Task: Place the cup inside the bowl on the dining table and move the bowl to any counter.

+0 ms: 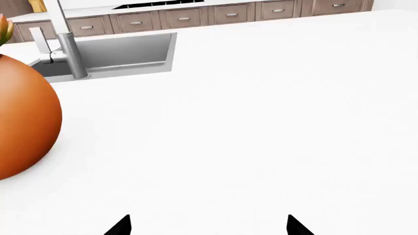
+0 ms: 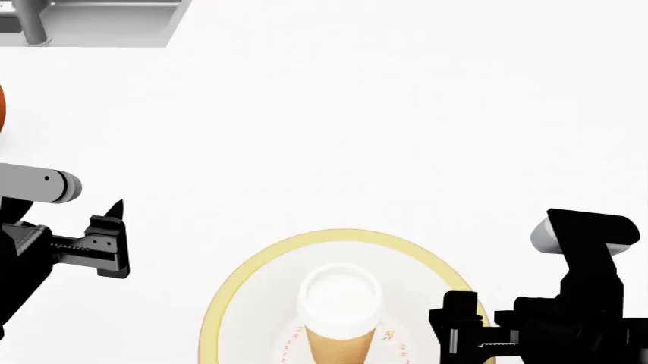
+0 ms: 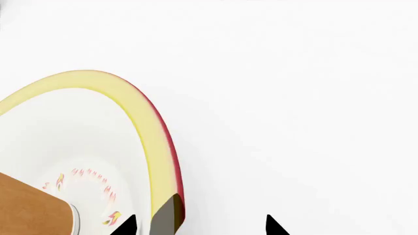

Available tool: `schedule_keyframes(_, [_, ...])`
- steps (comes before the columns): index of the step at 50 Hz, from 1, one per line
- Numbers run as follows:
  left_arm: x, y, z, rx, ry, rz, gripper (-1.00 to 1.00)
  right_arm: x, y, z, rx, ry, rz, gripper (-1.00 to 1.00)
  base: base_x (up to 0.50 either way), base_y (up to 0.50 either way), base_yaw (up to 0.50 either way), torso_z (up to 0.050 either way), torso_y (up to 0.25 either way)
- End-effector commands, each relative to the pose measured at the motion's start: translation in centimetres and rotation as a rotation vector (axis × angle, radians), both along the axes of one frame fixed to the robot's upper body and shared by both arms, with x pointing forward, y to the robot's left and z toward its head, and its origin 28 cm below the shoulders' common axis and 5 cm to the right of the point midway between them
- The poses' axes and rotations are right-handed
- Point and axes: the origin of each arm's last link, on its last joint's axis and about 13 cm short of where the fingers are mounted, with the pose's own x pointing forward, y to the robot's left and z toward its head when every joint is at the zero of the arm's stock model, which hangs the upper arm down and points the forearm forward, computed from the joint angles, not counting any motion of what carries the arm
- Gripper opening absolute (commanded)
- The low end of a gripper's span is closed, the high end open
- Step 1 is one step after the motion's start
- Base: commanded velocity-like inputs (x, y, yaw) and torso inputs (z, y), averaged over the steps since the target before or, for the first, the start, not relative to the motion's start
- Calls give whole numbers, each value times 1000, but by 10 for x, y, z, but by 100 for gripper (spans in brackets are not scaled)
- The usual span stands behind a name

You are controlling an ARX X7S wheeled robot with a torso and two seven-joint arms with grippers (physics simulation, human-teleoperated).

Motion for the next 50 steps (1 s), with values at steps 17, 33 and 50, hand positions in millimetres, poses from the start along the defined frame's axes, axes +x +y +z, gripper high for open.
schedule_keyframes(17, [0, 3, 0, -2, 0, 1, 100, -1, 14, -14, 47, 10, 94, -100, 0, 0, 0, 0, 0])
schedule_keyframes(33, [0, 1, -3, 4, 4, 2, 100, -1, 13, -13, 110, -33, 95, -100, 0, 0, 0, 0, 0])
schedule_keyframes(50, [0, 2, -3, 4, 3, 4, 100, 8, 10, 5, 296, -182, -45, -100, 0, 0, 0, 0, 0])
